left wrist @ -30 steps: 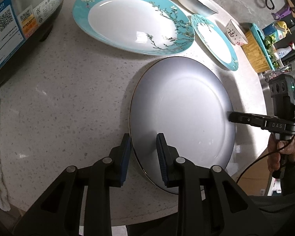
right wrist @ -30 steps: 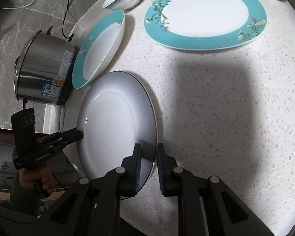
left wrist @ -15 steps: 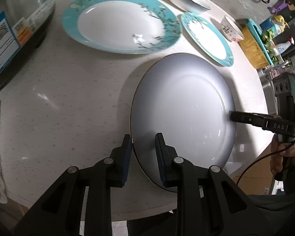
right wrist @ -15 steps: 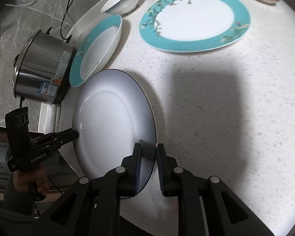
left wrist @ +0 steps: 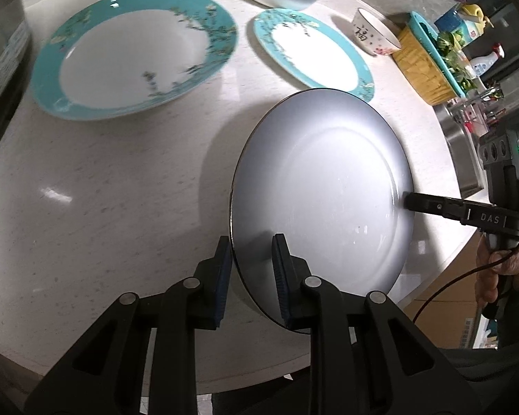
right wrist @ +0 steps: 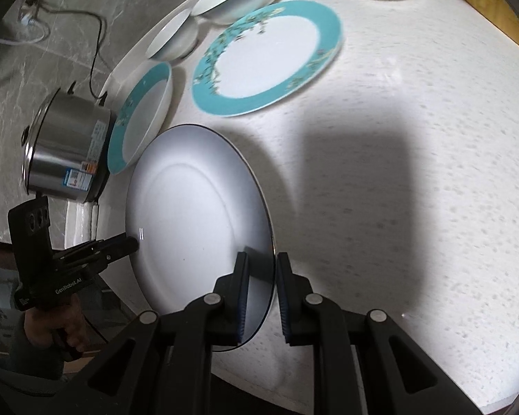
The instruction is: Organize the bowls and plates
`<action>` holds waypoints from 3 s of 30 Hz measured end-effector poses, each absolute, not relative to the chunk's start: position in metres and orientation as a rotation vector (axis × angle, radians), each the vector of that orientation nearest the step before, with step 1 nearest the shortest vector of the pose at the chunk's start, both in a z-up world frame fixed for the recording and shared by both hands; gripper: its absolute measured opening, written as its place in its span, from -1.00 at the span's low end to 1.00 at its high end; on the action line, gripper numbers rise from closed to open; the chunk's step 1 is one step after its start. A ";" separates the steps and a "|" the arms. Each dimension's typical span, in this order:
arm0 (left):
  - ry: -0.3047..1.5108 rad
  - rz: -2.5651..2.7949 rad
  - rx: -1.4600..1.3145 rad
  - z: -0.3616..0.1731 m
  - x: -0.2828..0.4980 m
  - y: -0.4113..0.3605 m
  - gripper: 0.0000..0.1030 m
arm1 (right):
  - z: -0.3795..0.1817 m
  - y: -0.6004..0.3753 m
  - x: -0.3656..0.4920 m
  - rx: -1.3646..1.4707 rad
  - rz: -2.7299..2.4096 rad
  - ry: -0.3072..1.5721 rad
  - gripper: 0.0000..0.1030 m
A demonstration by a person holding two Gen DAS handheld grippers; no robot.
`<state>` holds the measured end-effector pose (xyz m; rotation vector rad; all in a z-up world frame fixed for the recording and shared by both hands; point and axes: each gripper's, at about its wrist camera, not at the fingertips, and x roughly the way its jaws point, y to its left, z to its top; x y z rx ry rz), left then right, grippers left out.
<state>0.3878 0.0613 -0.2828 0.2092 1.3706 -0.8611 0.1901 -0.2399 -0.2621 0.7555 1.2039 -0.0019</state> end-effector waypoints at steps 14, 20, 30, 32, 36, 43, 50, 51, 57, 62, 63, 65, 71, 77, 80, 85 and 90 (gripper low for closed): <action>1.424 -0.918 0.270 -0.265 0.350 -0.010 -0.62 | -0.260 -0.302 0.152 0.820 -0.071 1.246 -0.63; 1.445 -0.905 0.276 -0.272 0.339 -0.032 -0.62 | -0.266 -0.321 0.148 0.821 -0.071 1.272 -0.63; 1.472 -0.860 0.260 -0.288 0.336 -0.035 -0.61 | -0.277 -0.329 0.153 0.781 -0.059 1.309 -0.62; 1.472 -0.857 0.255 -0.292 0.336 -0.041 -0.60 | -0.277 -0.326 0.155 0.762 -0.066 1.315 -0.61; 1.472 -0.856 0.258 -0.296 0.336 -0.045 -0.59 | -0.277 -0.319 0.159 0.715 -0.091 1.327 -0.58; 1.445 -0.848 0.240 -0.295 0.337 -0.046 -0.56 | -0.276 -0.314 0.160 0.686 -0.122 1.310 -0.53; 1.276 -0.848 0.125 -0.257 0.348 -0.015 -0.43 | -0.227 -0.322 0.144 0.676 -0.174 1.091 0.01; 1.256 -0.833 0.114 -0.251 0.353 -0.012 -0.10 | -0.217 -0.324 0.143 0.664 -0.185 1.054 0.30; 1.034 -0.875 0.007 -0.203 0.374 0.010 0.43 | -0.165 -0.333 0.159 0.749 -0.096 0.812 0.78; 1.056 -0.963 -0.038 -0.195 0.391 -0.001 0.43 | -0.156 -0.330 0.191 0.815 0.067 0.749 1.00; 1.099 -0.961 -0.048 -0.198 0.399 -0.006 0.43 | -0.158 -0.331 0.201 0.814 0.103 0.772 1.00; 1.155 -0.917 -0.044 -0.203 0.414 -0.016 0.43 | -0.163 -0.336 0.216 0.804 0.121 0.826 1.00; 1.191 -0.850 -0.087 -0.221 0.445 -0.049 0.43 | -0.196 -0.377 0.257 0.802 0.108 0.939 0.32; 1.250 -0.736 -0.072 -0.251 0.455 -0.084 0.43 | -0.242 -0.404 0.300 0.824 0.196 1.016 0.08; 1.269 -0.677 -0.070 -0.263 0.459 -0.090 0.43 | -0.255 -0.410 0.315 0.817 0.215 1.043 0.08; 1.303 -0.626 -0.068 -0.285 0.468 -0.101 0.43 | -0.265 -0.413 0.333 0.788 0.242 1.067 0.08; 1.312 -0.609 -0.068 -0.299 0.480 -0.108 0.43 | -0.279 -0.417 0.343 0.802 0.269 1.090 0.08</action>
